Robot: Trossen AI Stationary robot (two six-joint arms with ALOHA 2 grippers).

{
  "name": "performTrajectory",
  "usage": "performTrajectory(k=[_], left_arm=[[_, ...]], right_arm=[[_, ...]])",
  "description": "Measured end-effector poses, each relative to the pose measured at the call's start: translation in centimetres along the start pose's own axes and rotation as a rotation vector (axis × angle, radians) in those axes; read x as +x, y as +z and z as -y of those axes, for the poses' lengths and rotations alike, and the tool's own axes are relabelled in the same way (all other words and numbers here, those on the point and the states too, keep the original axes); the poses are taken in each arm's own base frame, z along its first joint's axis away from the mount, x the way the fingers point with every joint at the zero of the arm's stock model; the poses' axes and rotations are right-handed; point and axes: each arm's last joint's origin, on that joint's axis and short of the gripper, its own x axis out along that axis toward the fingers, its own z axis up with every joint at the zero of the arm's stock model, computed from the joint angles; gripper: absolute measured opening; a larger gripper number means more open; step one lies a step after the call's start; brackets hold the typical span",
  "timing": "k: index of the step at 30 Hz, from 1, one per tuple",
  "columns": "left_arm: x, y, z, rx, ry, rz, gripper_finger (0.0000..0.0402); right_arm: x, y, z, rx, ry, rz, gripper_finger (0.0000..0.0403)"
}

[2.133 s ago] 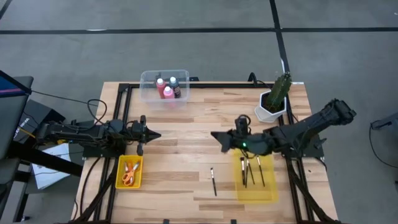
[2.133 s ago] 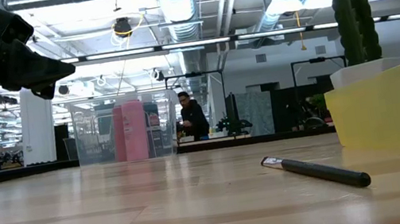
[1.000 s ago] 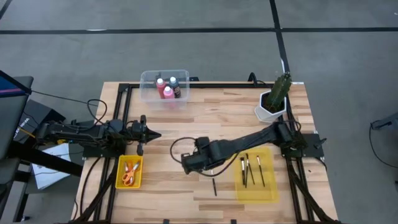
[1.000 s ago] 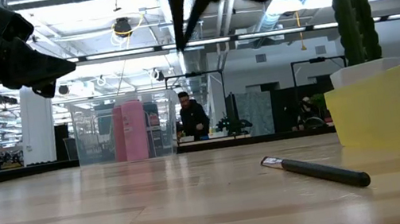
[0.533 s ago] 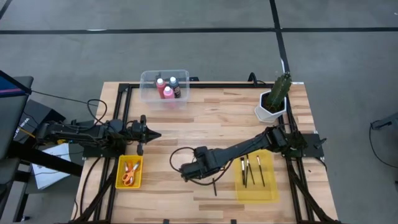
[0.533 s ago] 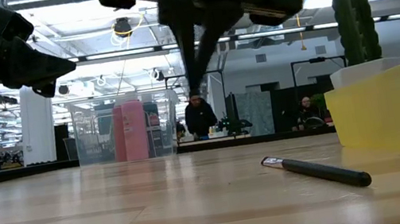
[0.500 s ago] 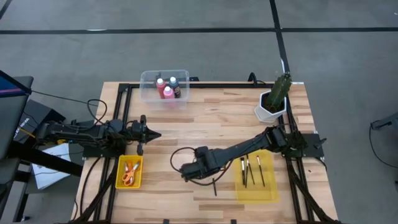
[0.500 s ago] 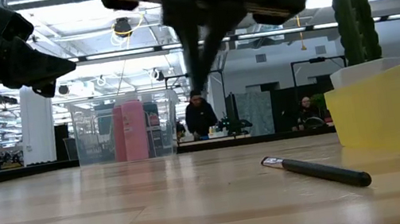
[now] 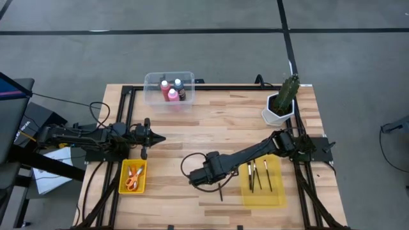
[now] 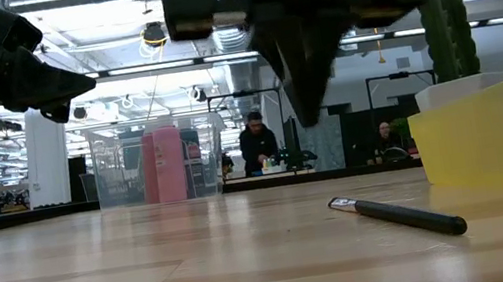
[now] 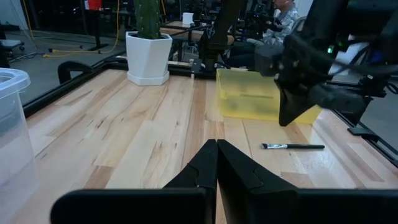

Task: Pick & Place Paint Supplies
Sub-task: Put the liner brush into the yellow bin

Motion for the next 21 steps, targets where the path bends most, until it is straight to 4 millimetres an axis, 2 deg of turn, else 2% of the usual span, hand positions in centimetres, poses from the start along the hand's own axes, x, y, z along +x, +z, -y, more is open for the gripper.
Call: performTrajectory(k=[21], left_arm=[[0.0, -0.04, 0.01, 0.0, -0.005, -0.001, 0.0001]], right_arm=[[0.52, 0.3, 0.38, -0.078, -0.043, 0.003, 0.0]])
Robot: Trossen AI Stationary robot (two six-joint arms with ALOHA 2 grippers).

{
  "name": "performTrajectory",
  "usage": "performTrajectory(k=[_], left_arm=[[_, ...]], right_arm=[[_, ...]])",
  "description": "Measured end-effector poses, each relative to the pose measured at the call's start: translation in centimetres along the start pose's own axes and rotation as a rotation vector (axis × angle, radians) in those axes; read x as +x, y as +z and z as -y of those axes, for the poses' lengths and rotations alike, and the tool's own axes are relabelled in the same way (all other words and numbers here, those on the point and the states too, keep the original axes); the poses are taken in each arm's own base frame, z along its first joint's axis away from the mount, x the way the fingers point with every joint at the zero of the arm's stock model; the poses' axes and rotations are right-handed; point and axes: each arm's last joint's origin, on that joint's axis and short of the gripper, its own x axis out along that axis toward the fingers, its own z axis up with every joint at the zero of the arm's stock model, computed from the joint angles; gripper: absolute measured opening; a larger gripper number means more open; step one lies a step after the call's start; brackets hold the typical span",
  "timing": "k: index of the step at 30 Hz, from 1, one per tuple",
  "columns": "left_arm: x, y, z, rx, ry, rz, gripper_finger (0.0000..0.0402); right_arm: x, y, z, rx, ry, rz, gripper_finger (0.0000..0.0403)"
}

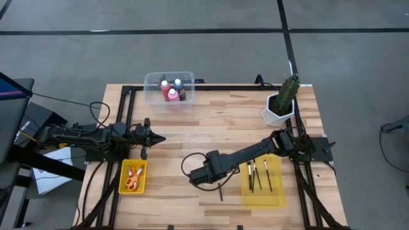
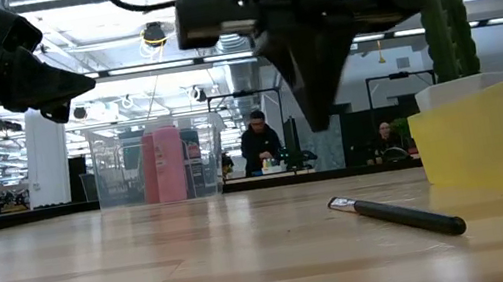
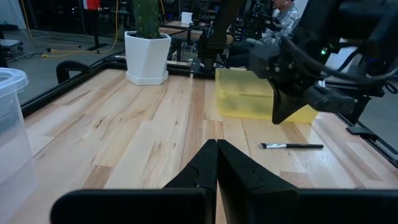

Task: Pick & Place Paint Supplies
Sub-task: Put the liner brush into the yellow bin

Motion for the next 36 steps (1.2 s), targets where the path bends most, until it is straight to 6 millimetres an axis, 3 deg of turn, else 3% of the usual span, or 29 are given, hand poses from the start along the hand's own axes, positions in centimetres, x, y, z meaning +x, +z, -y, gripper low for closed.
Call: performTrajectory(k=[6, 14, 18, 36], left_arm=[[0.0, 0.0, 0.0, 0.0, 0.001, 0.0, 0.0001], [0.0, 0.0, 0.0, 0.0, 0.002, 0.0, 0.0001], [0.0, 0.0, 0.0, 0.0, 0.002, 0.0, 0.0001], [0.0, 0.0, 0.0, 0.0, 0.004, 0.0, 0.0001]], right_arm=[[2.0, -0.7, 0.3, 0.012, -0.024, -0.049, 0.0028], [2.8, -0.6, 0.1, 0.008, 0.007, -0.056, 0.0069], [3.7, -0.5, 0.0, 0.001, 0.027, -0.063, 0.0072], [4.2, 1.0, 0.2, -0.006, -0.002, -0.03, 0.0072]])
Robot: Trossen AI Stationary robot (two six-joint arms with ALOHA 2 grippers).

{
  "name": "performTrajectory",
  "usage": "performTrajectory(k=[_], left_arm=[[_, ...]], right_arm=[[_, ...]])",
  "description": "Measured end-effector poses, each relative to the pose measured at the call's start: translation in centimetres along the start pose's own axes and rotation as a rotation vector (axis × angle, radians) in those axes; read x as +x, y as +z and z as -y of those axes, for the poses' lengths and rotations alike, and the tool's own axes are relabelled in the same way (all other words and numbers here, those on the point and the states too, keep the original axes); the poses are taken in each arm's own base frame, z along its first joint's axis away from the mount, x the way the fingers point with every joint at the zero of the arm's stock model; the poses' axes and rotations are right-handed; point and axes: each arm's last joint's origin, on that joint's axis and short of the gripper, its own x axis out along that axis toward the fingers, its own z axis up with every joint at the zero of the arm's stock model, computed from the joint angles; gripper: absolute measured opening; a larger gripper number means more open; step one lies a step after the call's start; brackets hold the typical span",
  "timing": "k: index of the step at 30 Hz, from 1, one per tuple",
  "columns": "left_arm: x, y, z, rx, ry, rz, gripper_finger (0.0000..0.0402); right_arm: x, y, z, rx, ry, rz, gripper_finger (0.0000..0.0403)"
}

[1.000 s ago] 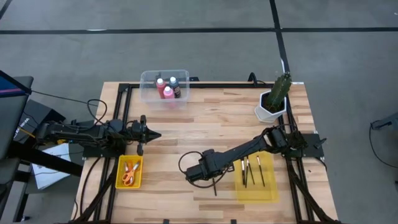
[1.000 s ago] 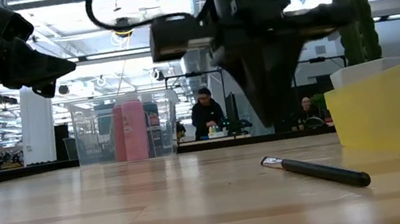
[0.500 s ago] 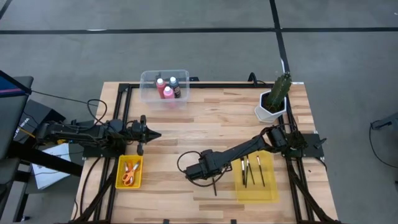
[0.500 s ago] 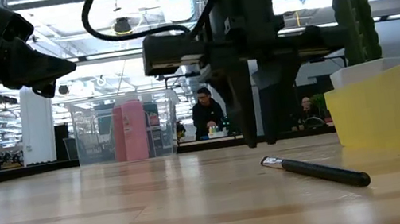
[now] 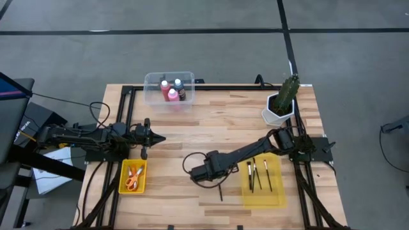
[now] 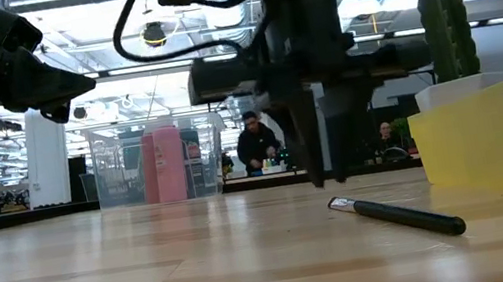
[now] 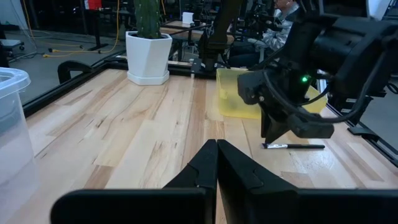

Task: Pick & Place Paint Supplies
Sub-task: Put the liner brush into the yellow bin

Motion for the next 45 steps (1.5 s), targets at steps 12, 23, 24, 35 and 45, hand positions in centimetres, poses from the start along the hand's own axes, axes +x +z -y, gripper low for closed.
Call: performTrajectory(k=[12, 23, 24, 35, 45], left_arm=[[0.0, 0.0, 0.0, 0.0, -0.001, 0.0, 0.0001], [0.0, 0.0, 0.0, 0.0, -0.004, 0.0, 0.0001], [0.0, 0.0, 0.0, 0.0, -0.004, 0.0, 0.0001], [0.0, 0.0, 0.0, 0.0, -0.003, 0.0, 0.0001], [0.0, 0.0, 0.0, 0.0, 0.001, 0.001, 0.0001]], right_arm=[[1.0, -0.1, 0.1, 0.005, 0.008, -0.021, 0.0072], [1.9, -0.2, 0.0, 0.009, 0.051, -0.024, 0.0072], [1.9, -0.2, 0.0, 0.009, 0.051, -0.024, 0.0072], [1.9, -0.2, -0.1, -0.013, 0.061, -0.024, 0.0055], [1.9, -0.2, -0.2, -0.016, 0.072, -0.001, 0.0004]])
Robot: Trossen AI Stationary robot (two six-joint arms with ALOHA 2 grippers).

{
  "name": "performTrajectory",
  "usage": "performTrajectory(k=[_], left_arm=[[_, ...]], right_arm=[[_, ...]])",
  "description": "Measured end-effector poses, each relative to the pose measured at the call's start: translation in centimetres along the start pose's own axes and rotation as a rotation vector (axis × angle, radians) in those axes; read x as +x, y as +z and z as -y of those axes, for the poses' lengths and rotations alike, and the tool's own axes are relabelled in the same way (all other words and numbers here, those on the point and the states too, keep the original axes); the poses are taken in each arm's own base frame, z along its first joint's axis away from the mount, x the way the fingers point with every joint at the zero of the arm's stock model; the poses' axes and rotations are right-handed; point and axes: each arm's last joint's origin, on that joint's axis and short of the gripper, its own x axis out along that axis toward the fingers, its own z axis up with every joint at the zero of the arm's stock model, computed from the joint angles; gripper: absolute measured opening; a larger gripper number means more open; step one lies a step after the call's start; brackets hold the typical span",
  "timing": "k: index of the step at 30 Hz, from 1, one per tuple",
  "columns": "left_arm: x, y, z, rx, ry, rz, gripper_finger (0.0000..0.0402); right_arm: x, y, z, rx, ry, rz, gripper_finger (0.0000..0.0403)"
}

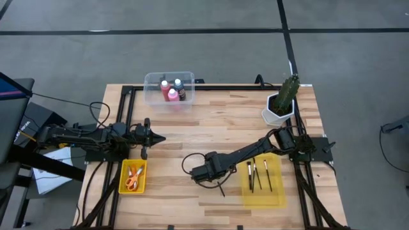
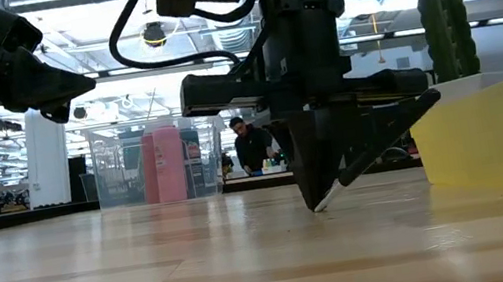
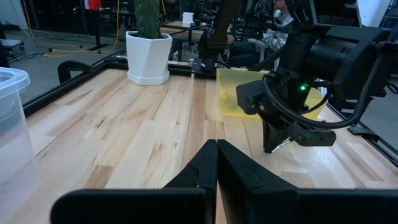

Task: Pick & Place Paint Supplies
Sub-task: Put the liner brush into the yellow bin

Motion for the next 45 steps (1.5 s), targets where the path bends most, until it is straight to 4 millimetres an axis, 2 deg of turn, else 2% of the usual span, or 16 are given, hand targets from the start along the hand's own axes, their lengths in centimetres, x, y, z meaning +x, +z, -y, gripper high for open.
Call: performTrajectory(k=[13, 33, 39, 45], left_arm=[[0.0, 0.0, 0.0, 0.0, 0.0, 0.0, 0.0001], [0.0, 0.0, 0.0, 0.0, -0.004, 0.0, 0.0001], [0.0, 0.0, 0.0, 0.0, -0.004, 0.0, 0.0001], [0.0, 0.0, 0.0, 0.0, -0.003, 0.0, 0.0001]], right_arm=[[-0.6, -0.8, -0.2, -0.017, 0.003, 0.058, 0.0], [-4.4, -1.2, -0.8, -0.047, 0.004, 0.179, 0.0], [-6.6, -0.9, 0.0, -0.006, -0.023, 0.228, 0.0], [-9.7, -0.3, 2.0, 0.032, -0.075, 0.288, 0.0]])
